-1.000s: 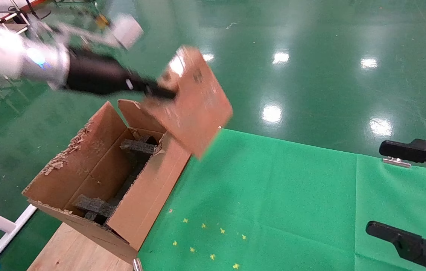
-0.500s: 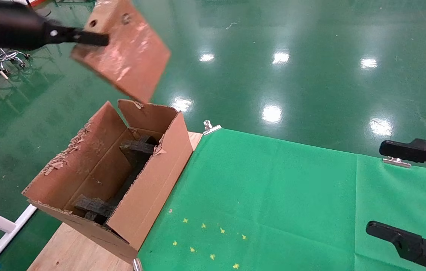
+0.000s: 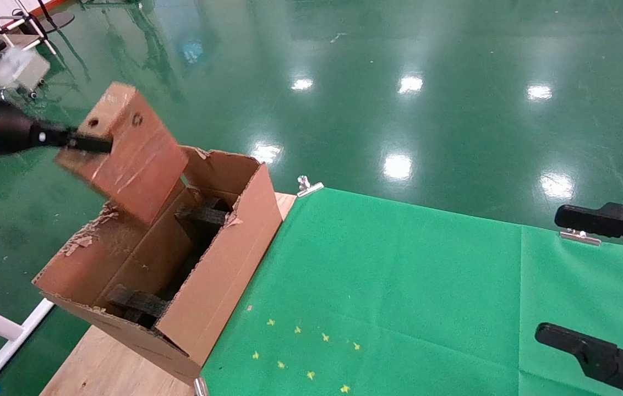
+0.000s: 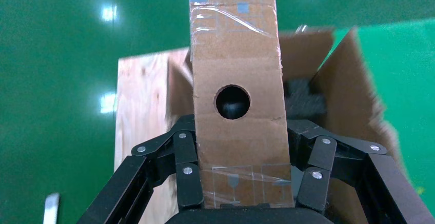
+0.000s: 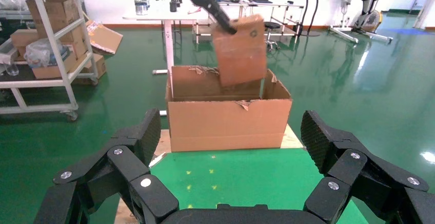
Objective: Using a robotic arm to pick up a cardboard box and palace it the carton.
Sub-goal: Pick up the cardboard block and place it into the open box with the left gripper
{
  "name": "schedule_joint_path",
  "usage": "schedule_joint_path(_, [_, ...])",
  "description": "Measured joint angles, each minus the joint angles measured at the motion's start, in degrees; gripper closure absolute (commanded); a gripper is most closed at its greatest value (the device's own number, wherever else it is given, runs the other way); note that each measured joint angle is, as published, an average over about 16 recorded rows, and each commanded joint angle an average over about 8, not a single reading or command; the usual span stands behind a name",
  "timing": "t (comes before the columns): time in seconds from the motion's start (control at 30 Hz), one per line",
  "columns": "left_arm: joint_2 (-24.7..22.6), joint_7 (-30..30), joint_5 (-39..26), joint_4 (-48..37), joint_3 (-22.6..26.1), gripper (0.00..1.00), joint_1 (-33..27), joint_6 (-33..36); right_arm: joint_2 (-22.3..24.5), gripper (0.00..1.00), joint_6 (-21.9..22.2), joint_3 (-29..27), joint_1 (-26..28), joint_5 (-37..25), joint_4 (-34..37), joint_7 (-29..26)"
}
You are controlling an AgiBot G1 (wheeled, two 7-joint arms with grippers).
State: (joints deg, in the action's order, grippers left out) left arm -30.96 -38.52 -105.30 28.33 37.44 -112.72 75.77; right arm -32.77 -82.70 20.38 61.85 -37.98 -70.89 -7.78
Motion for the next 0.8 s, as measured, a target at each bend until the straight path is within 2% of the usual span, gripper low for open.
schedule_joint_path(0.4, [-0.04,3.40,0.41,-7.64,0.09,1.00,4.96,-4.45,0.00,0.00,0.00,0.00,0.00,0.00,0.00,0.00])
schedule_joint_path(0.8, [-1.65,7.32,0.67,-14.51,0.20,1.00,7.07,-6.90,0.00,0.00,0.00,0.00,0.00,0.00,0.00,0.00])
